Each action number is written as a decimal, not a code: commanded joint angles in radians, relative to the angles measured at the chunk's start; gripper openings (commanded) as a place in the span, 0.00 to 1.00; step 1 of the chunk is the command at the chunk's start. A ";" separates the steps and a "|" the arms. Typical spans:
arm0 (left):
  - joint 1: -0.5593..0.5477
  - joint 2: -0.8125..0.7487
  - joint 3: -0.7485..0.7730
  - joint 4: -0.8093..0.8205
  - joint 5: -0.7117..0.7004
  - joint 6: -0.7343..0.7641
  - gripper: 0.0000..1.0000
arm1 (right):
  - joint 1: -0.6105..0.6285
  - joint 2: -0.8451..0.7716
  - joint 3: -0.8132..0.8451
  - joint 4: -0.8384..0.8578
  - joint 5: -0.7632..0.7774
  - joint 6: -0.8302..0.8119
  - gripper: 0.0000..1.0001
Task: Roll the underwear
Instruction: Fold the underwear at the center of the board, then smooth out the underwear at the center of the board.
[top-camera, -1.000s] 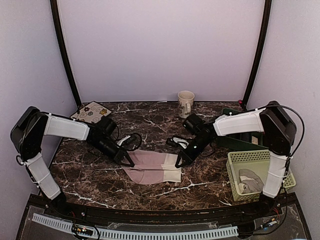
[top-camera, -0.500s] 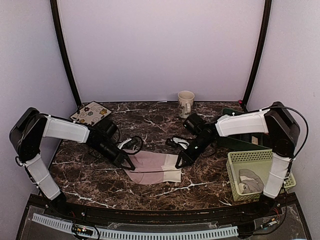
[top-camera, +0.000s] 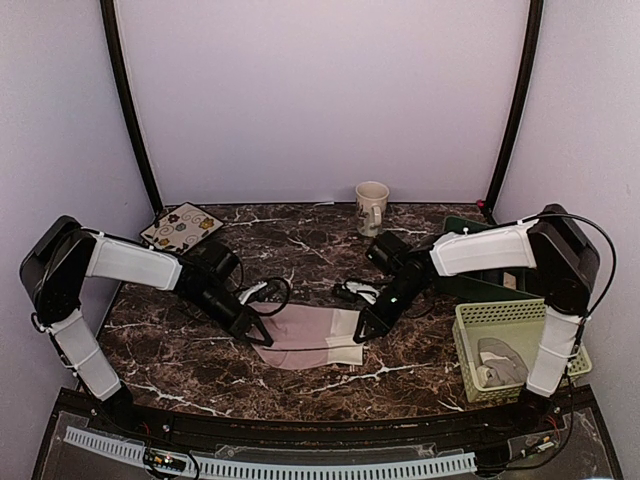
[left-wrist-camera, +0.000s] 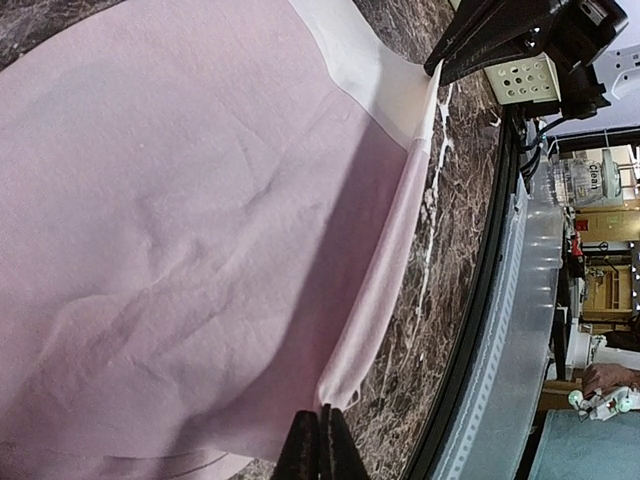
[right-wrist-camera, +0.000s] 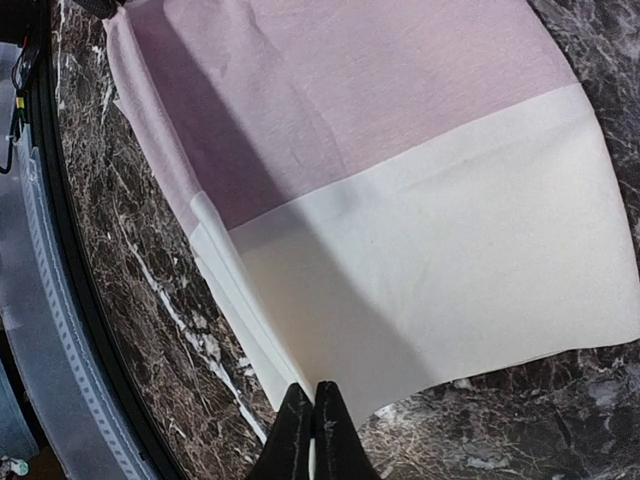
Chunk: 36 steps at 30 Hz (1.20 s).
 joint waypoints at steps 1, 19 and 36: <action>-0.020 -0.018 -0.016 -0.035 0.024 0.025 0.05 | 0.016 -0.015 -0.013 -0.059 0.003 -0.027 0.07; -0.050 -0.146 -0.044 0.028 -0.052 -0.011 0.33 | 0.040 -0.156 -0.128 0.074 -0.024 0.288 0.28; -0.161 -0.380 -0.117 0.292 -0.232 0.085 0.44 | -0.043 -0.305 -0.333 0.356 0.087 0.835 0.22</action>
